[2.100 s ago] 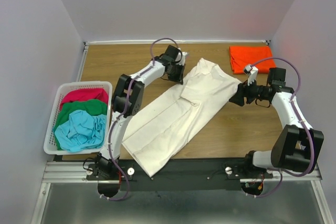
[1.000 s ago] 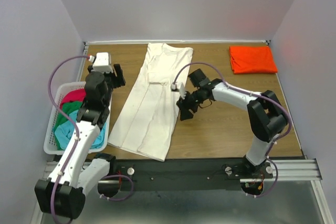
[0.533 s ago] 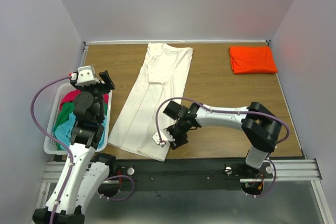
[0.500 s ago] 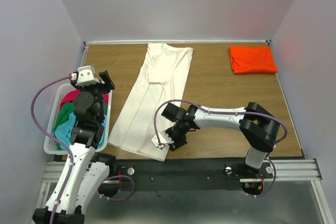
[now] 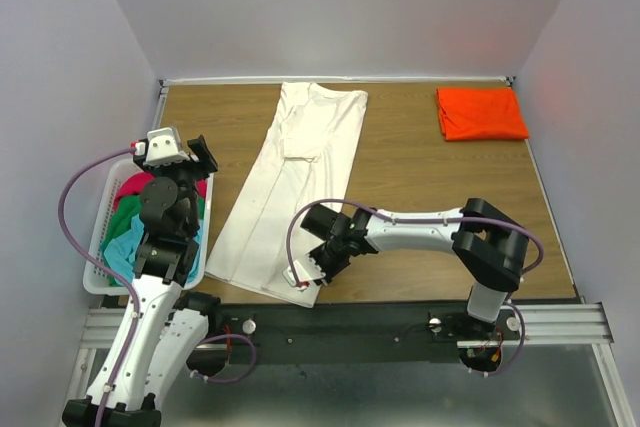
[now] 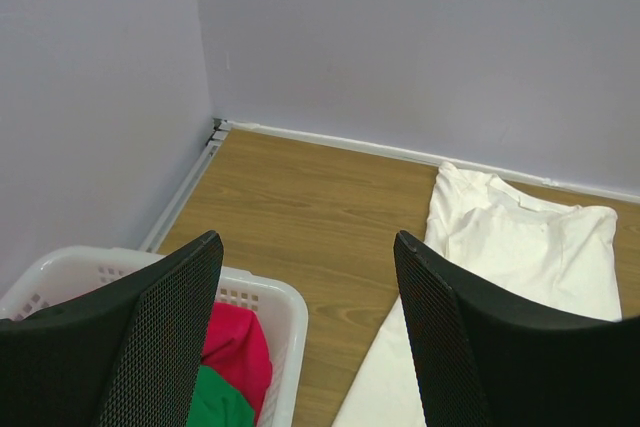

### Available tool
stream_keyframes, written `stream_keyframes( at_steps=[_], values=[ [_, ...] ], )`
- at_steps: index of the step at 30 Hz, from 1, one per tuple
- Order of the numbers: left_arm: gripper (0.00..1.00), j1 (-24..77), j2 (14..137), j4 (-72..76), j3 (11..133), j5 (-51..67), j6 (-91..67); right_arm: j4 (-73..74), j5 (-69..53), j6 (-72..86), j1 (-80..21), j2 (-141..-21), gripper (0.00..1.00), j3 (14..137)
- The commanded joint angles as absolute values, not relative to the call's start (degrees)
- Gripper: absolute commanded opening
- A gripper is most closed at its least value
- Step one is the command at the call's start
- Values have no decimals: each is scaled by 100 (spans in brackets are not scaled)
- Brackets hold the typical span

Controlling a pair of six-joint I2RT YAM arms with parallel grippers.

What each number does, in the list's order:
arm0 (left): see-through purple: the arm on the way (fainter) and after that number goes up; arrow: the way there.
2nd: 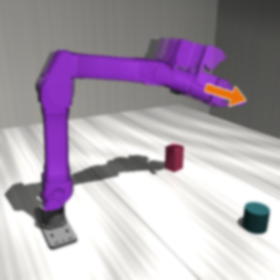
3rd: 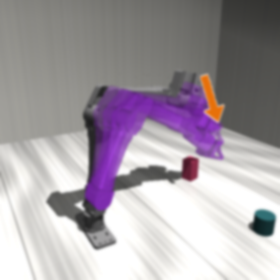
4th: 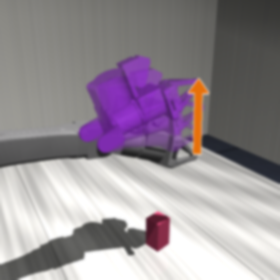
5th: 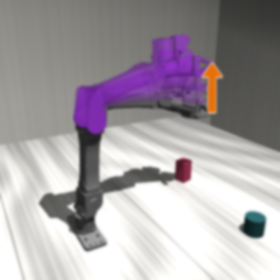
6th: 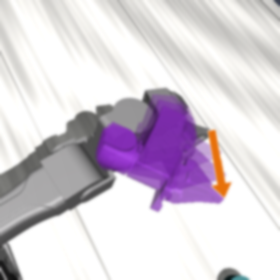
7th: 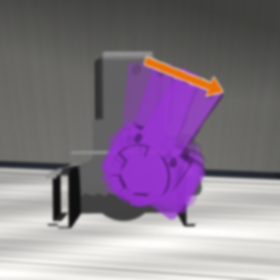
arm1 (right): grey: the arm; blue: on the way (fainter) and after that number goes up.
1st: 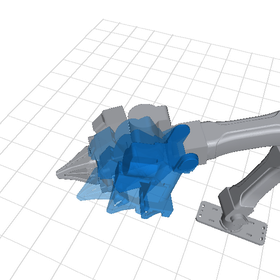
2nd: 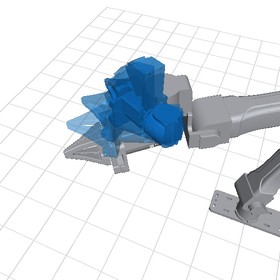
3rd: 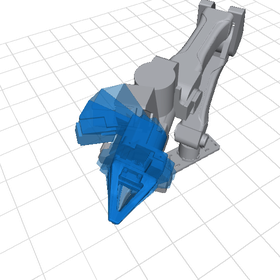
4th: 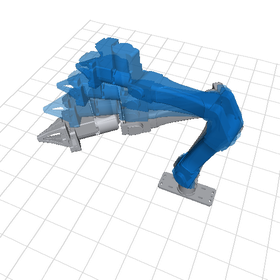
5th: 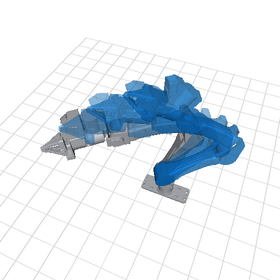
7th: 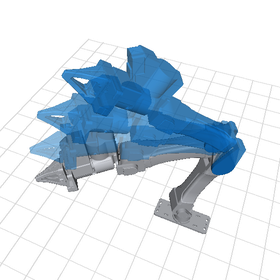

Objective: Fold and stack the t-shirts
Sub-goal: Fold the tshirt

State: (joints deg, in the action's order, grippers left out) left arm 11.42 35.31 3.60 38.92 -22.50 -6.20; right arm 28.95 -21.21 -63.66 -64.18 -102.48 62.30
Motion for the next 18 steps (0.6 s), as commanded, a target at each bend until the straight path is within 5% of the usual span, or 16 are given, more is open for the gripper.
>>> stream_keyframes(
  at_steps=[1,7,18],
  values=[
    [77,1134,3524,527,3867,-2294,-571,2672,-1565,-6398,-6451,-10283,23,5942],
    [77,1134,3533,527,3858,-2250,-545,2628,-1415,-6390,-6442,-10108,2,5635],
    [77,1134,3682,659,3823,-1662,-571,3479,-914,-6706,-5942,-8142,1,4026]
  ],
)
